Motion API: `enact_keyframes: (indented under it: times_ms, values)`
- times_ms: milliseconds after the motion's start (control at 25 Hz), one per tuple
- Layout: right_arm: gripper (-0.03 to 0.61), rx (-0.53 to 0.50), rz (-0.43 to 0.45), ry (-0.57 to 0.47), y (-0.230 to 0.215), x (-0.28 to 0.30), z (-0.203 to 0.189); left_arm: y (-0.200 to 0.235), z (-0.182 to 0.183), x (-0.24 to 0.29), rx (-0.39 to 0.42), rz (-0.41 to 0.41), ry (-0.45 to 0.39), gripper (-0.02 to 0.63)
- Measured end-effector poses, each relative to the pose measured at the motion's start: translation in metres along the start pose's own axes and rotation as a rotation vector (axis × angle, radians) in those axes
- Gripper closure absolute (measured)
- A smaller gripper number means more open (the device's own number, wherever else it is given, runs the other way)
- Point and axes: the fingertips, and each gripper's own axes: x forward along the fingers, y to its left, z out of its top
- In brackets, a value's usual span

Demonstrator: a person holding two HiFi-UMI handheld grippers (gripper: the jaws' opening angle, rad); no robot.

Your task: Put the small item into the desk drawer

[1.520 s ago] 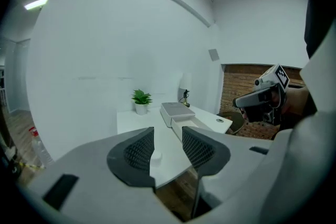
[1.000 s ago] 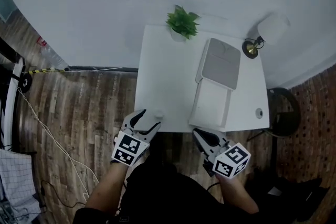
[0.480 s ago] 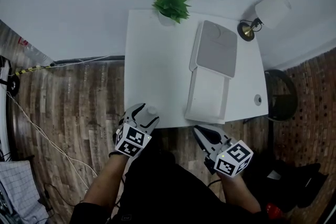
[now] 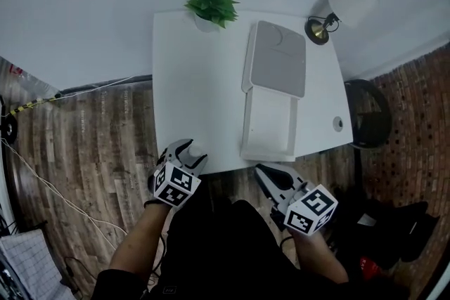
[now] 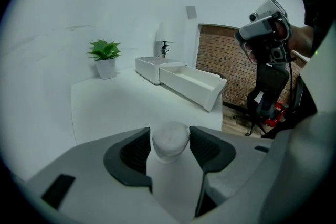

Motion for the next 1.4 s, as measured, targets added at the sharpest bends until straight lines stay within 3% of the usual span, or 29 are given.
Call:
enact_keyframes:
  times_ms: [80, 360, 640, 1040, 1400]
  values:
    - [0.575, 0.006, -0.008, 0.004, -0.001, -0.002, -0.001, 0.000, 0.000, 0.001, -0.001, -0.008, 0.003, 0.417]
    - [0.575, 0.009, -0.006, -0.042, -0.014, -0.011, 0.016, 0.005, 0.013, -0.009, -0.043, 0.005, 0.002, 0.426]
    - [0.575, -0.020, 0.064, -0.097, -0.034, -0.024, 0.042, 0.004, 0.062, -0.015, -0.045, 0.072, -0.020, 0.428]
    - [0.575, -0.067, 0.138, -0.156, -0.102, -0.067, 0.090, -0.006, 0.150, 0.003, -0.096, 0.175, -0.036, 0.429]
    - [0.575, -0.048, 0.169, -0.173, -0.188, -0.108, 0.097, -0.030, 0.212, 0.053, -0.132, 0.224, -0.045, 0.428]
